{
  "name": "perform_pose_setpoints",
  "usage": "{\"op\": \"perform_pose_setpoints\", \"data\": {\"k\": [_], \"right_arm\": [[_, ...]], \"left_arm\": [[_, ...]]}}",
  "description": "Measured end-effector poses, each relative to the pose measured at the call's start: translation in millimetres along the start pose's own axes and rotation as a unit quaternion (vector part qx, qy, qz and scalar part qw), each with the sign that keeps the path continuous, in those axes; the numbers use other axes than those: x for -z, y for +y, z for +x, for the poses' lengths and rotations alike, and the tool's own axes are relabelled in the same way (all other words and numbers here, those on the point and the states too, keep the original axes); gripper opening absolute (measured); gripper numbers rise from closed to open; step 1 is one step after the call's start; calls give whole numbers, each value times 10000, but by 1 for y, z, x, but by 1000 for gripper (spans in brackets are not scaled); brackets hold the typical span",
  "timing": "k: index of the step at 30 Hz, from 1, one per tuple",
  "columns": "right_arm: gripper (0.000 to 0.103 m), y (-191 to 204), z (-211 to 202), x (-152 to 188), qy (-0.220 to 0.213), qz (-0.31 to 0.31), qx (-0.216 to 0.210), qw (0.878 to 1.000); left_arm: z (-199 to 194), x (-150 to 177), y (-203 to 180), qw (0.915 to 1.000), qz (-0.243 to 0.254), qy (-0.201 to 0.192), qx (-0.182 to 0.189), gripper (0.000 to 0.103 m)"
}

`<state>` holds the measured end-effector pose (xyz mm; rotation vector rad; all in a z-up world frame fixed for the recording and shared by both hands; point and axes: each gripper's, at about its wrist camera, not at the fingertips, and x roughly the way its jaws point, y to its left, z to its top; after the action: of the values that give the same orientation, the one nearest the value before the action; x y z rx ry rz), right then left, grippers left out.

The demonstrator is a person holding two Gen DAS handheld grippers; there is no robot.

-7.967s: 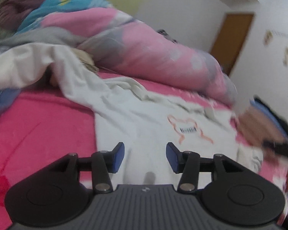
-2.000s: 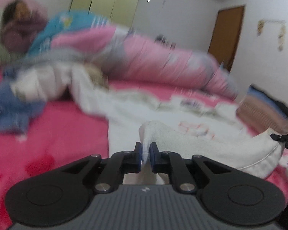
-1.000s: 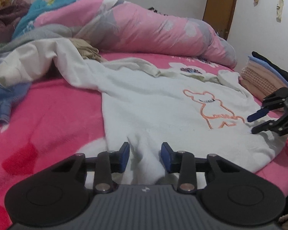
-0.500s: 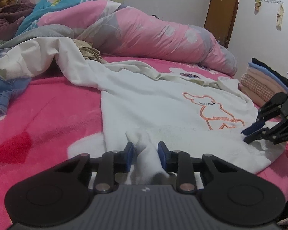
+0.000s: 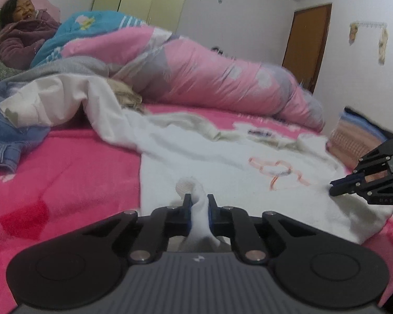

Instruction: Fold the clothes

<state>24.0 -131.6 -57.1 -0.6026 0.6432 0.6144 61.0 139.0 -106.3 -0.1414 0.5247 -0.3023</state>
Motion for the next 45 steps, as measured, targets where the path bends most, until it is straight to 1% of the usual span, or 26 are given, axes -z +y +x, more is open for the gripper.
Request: {"op": "perform_pose_setpoints", "data": {"k": [3, 4, 5, 7, 9, 11, 13, 15, 16, 18, 20, 21, 22, 23, 24, 25, 26, 28, 30, 34, 35, 38, 39, 42, 44, 45], "right_arm": [[3, -2, 30, 17, 143, 221, 60, 9996], [3, -6, 34, 23, 16, 454, 72, 9989], [4, -14, 34, 27, -143, 783, 124, 9968], [4, -39, 29, 36, -224, 1683, 375, 9848], [4, -70, 9, 56, -511, 2570, 645, 9629], [5, -100, -23, 82, -824, 3361, 989, 9330], [8, -117, -57, 107, -1087, 3797, 1300, 9095], [10, -126, -85, 131, -1201, 4022, 1448, 8960], [11, -125, -92, 138, -1184, 3987, 1413, 8984], [17, -123, -104, 151, -1149, 3911, 1339, 9033], [30, -116, -104, 154, -1079, 3655, 1143, 9174], [33, -111, -100, 153, -1029, 3481, 967, 9268], [41, -108, -94, 151, -942, 3344, 839, 9339], [51, -106, -88, 149, -790, 3246, 826, 9389], [54, -105, -82, 146, -639, 3151, 817, 9434], [57, -106, -77, 146, -519, 3149, 855, 9439], [59, -110, -71, 148, -448, 3196, 798, 9431], [59, -119, -62, 155, -308, 3438, 659, 9362], [55, -124, -56, 163, -189, 3527, 463, 9344], [32, -130, -53, 168, -108, 3635, 440, 9305], [29, -132, -55, 169, -113, 3675, 432, 9290], [29, -138, -61, 172, -227, 3857, 389, 9215], [29, -143, -63, 174, -297, 3968, 366, 9167], [30, -161, -67, 183, -457, 4463, 269, 8933], [31, -165, -62, 187, -387, 4578, 116, 8881], [31, -164, -56, 185, -286, 4536, 18, 8907]], "left_arm": [[9, 8, 4, 9997, -97, 187, -89, 11], [9, 10, 3, 9997, -72, 196, -115, 11], [9, 10, 2, 9997, -23, 192, -138, 10], [8, 10, 1, 9996, 70, 194, -179, 10], [9, 10, 1, 9996, 85, 202, -185, 11], [8, 9, 1, 9995, 107, 203, -199, 11], [8, 10, 0, 9995, 123, 207, -226, 11], [9, 10, -1, 9994, 138, 211, -253, 12], [9, 10, -2, 9993, 150, 216, -264, 12], [10, 10, -3, 9991, 192, 224, -303, 12], [10, 10, -4, 9989, 239, 231, -345, 12], [10, 10, -5, 9987, 260, 236, -371, 13], [10, 10, -6, 9986, 275, 241, -391, 13], [10, 10, -6, 9985, 292, 246, -401, 13], [11, 9, -7, 9984, 304, 255, -410, 14], [11, 9, -7, 9983, 312, 265, -422, 14], [11, 8, -7, 9982, 316, 277, -425, 14], [12, 7, -7, 9981, 332, 296, -430, 14], [12, 7, -7, 9980, 350, 302, -431, 15], [13, 7, -5, 9981, 345, 298, -415, 15], [14, 7, -5, 9981, 339, 298, -409, 15], [15, 7, -4, 9983, 334, 295, -388, 15], [16, 7, -3, 9983, 332, 296, -379, 16], [17, 7, -3, 9983, 341, 298, -367, 16], [17, 7, -4, 9983, 339, 293, -366, 16], [17, 7, -4, 9983, 337, 289, -368, 16]]}}
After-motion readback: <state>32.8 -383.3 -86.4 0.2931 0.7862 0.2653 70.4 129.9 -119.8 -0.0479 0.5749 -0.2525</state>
